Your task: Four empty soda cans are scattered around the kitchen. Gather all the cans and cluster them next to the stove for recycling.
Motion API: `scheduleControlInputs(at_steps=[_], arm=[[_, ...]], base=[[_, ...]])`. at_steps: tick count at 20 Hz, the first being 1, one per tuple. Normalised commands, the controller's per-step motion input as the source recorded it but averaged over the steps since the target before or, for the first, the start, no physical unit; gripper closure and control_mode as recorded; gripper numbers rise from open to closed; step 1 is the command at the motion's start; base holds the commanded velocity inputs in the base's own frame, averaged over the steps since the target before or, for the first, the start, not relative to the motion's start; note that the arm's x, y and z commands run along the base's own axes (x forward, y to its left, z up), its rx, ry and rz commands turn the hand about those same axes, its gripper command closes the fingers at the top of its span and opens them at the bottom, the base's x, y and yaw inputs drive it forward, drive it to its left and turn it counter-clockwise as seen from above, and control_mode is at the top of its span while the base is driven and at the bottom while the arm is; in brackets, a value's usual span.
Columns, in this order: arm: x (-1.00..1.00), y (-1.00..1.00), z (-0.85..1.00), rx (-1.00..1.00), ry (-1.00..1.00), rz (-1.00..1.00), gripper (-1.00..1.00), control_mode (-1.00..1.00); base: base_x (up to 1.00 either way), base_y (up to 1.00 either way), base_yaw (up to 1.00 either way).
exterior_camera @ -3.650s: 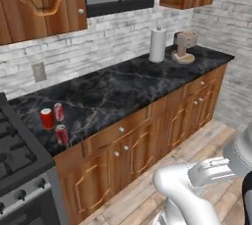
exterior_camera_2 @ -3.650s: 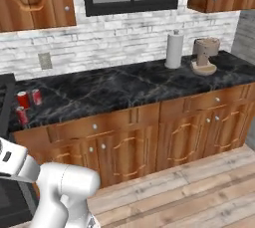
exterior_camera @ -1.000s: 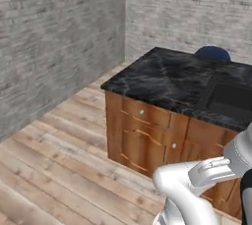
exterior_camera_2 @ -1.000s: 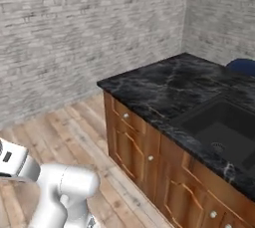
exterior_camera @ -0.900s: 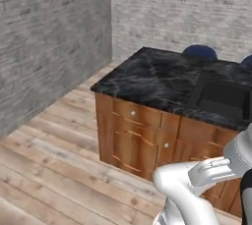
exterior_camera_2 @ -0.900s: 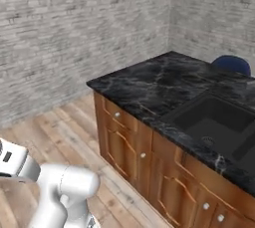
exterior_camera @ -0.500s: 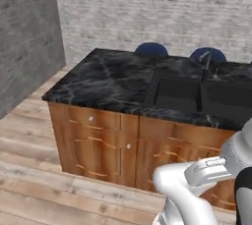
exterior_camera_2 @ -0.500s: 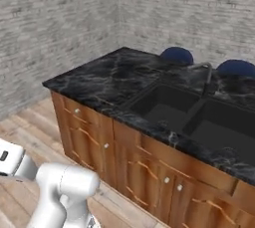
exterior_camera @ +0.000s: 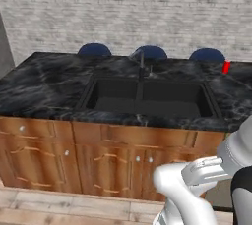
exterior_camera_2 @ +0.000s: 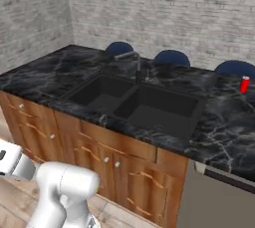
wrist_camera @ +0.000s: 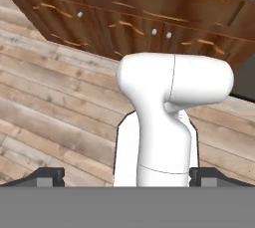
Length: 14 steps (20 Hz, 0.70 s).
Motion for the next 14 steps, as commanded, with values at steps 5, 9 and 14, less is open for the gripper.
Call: scheduleControlInputs(at_steps=[5, 9, 14], arm=[[0.00, 0.00, 0.00, 0.00, 0.00, 0.00, -1.00, 1.00], [0.00, 0.00, 0.00, 0.00, 0.00, 0.00, -1.00, 1.00], [0.00, 0.00, 0.00, 0.00, 0.00, 0.00, -1.00, 1.00]], base=[[0.00, -1.00, -0.23], [0.00, -1.00, -0.24], [0.00, -1.00, -0.24]])
